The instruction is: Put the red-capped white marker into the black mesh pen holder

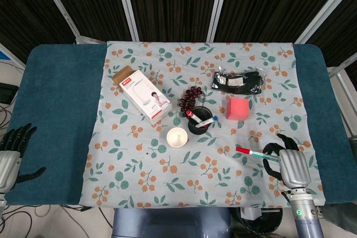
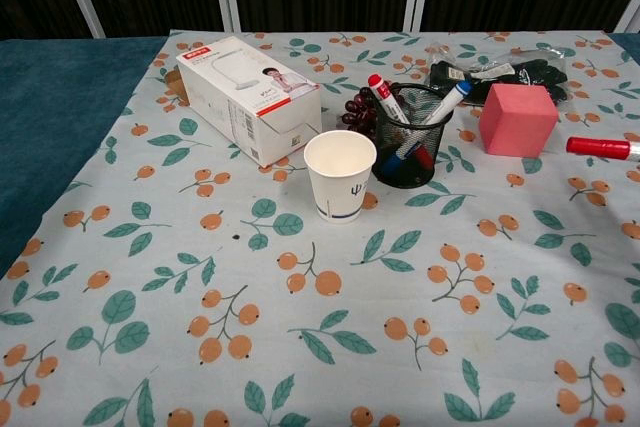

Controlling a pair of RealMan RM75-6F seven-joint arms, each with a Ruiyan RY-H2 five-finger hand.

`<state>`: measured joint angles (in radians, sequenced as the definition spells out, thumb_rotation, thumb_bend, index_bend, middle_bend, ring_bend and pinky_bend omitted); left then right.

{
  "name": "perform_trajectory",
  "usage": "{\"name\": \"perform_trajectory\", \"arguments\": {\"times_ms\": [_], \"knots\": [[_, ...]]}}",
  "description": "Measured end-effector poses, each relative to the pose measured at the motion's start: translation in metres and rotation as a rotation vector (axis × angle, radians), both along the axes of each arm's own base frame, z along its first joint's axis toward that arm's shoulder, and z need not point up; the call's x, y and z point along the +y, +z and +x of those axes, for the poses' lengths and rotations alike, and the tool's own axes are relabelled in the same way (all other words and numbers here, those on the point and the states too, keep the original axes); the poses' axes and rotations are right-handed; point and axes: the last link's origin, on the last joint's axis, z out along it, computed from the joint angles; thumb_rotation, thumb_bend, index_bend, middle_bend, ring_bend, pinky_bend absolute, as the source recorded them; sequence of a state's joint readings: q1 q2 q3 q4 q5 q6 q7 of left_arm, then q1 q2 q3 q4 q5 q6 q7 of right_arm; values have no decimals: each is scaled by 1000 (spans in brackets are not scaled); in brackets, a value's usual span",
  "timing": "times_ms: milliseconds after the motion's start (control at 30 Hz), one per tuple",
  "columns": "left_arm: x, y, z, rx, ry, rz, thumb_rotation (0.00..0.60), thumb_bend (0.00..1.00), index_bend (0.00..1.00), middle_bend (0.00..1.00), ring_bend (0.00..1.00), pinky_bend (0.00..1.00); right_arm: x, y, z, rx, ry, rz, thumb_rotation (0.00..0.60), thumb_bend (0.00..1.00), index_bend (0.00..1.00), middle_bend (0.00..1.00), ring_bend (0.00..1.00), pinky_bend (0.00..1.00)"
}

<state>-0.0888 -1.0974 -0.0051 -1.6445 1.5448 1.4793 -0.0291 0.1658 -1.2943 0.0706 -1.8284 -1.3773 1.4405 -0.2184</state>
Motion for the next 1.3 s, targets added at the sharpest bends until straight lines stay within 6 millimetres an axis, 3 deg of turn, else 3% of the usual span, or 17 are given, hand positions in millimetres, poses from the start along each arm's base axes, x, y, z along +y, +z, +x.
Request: {"name": "perform_trajectory", "arguments": {"times_ms": [900,1300], "knots": [[1,0,1,-2,-9,-2,600,26,0,0,0,0,0,10,-4,-47,22,-61,600,517,622,523,179,172],[2,-2,1,-8,-4,-8,600,25,0,0,0,0,-10,4,11,-9,82,-72,600,517,622,523,179,172]]}}
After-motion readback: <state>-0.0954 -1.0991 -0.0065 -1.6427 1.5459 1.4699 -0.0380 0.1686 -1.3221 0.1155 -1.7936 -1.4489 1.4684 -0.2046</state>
